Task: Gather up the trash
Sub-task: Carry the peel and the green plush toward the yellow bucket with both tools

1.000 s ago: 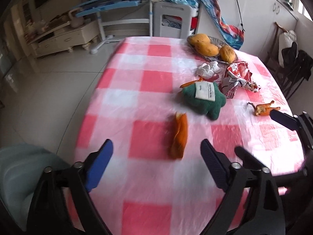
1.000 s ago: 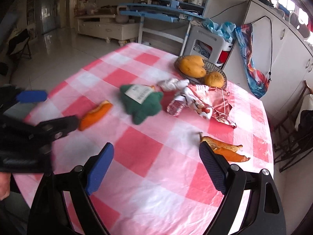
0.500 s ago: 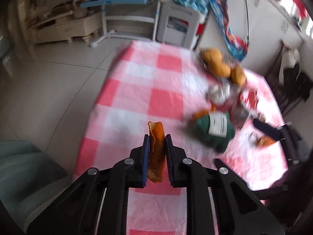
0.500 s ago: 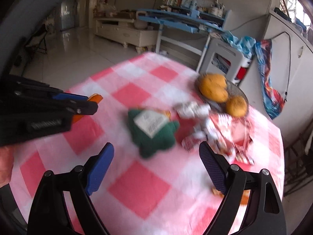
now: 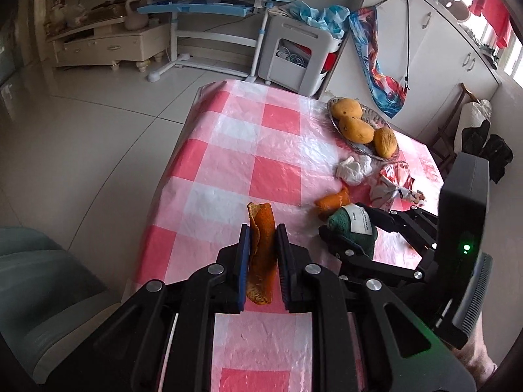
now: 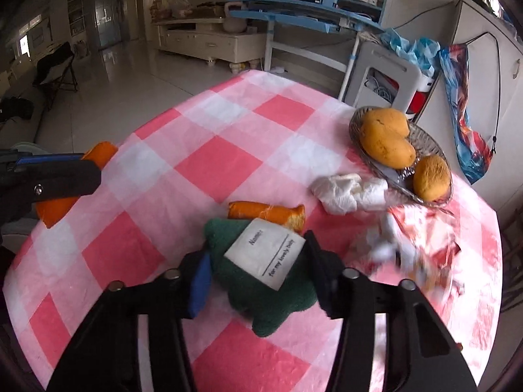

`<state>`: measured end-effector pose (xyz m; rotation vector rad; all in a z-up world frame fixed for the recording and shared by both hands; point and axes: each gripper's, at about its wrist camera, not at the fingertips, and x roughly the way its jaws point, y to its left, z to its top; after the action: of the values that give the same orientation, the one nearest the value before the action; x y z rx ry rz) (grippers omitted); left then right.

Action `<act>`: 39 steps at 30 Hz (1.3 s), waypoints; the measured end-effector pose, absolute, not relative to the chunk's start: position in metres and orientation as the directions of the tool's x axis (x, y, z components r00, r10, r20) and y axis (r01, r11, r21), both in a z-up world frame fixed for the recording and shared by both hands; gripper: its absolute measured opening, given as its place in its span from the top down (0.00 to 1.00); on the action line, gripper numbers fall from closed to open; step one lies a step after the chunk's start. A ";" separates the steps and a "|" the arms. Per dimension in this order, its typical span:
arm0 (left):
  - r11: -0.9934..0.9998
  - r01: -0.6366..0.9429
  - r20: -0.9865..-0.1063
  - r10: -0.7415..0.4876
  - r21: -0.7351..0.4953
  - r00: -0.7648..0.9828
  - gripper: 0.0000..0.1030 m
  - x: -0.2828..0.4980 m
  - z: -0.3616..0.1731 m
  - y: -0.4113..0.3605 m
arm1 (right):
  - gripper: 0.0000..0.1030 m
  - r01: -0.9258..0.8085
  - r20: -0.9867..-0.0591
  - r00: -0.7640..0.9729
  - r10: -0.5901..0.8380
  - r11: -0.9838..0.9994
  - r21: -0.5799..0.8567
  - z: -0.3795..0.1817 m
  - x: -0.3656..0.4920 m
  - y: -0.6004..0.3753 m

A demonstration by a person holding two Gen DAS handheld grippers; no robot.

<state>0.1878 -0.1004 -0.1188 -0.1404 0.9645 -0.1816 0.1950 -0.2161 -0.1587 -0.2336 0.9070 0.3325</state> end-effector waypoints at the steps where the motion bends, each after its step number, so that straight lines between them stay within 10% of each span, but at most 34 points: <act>1: 0.976 0.097 -0.803 -0.218 -0.197 0.554 0.85 0.186 -0.119 -0.102 | 0.55 -0.385 -0.800 0.568 0.192 0.922 -0.053 -0.157 0.189 -0.216; 39: 0.977 0.194 -0.745 -0.196 -0.091 0.637 0.85 0.054 -0.103 -0.090 | 0.53 -0.346 -0.633 0.688 0.354 0.927 0.142 -0.094 0.004 -0.227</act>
<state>0.0538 -0.0900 -0.1029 -0.0024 0.8511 -0.2231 0.0042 -0.2265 -0.0938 0.0115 0.7109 0.3914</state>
